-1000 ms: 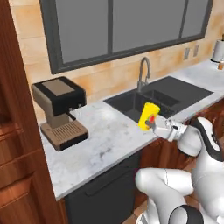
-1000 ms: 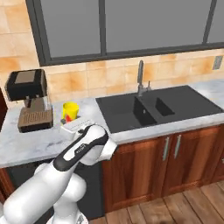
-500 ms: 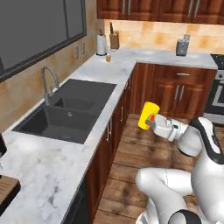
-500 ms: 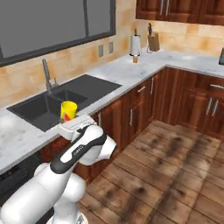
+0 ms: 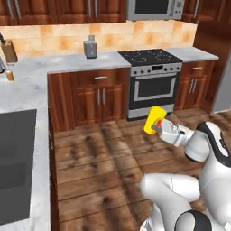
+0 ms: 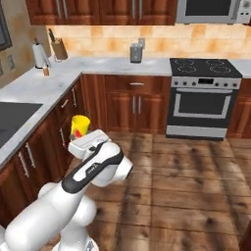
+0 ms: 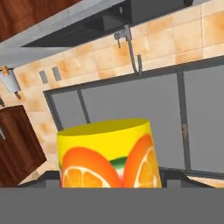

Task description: Move the cup from next to the sink to the open cabinet. Then, move the bowl with the avocado to the fridge to clear the area for faucet cleaning.

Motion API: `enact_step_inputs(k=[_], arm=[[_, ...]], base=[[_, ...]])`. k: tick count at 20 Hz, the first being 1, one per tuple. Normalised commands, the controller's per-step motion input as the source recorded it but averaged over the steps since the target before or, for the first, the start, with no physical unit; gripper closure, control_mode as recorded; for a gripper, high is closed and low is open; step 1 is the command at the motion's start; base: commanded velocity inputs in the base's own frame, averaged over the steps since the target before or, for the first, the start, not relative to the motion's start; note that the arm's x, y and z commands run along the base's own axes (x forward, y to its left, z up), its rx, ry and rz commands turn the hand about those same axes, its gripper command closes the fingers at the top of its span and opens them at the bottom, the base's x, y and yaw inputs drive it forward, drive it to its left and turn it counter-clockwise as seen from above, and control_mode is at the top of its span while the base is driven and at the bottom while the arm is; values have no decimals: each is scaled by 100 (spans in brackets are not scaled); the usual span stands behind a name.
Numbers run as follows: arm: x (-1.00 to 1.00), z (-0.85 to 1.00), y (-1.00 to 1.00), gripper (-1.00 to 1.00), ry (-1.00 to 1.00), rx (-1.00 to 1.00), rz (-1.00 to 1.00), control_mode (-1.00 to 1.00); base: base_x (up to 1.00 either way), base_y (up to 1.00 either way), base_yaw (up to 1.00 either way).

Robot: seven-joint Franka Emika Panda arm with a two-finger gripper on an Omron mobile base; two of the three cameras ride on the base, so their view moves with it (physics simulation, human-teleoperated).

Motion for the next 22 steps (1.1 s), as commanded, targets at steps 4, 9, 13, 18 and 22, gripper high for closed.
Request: enact_step_inputs(k=[4,9,13,18,22], arm=[[0,0,0,100,0,0,0,100],[0,0,0,100,0,0,0,100],[0,0,0,100,0,0,0,100],[0,0,0,100,0,0,0,100],[0,0,0,100,0,0,0,100]], base=[[100,-18,-35],[100,-24,-17],[100,-27,-17],[100,-50,-30],[100,-53,-30]])
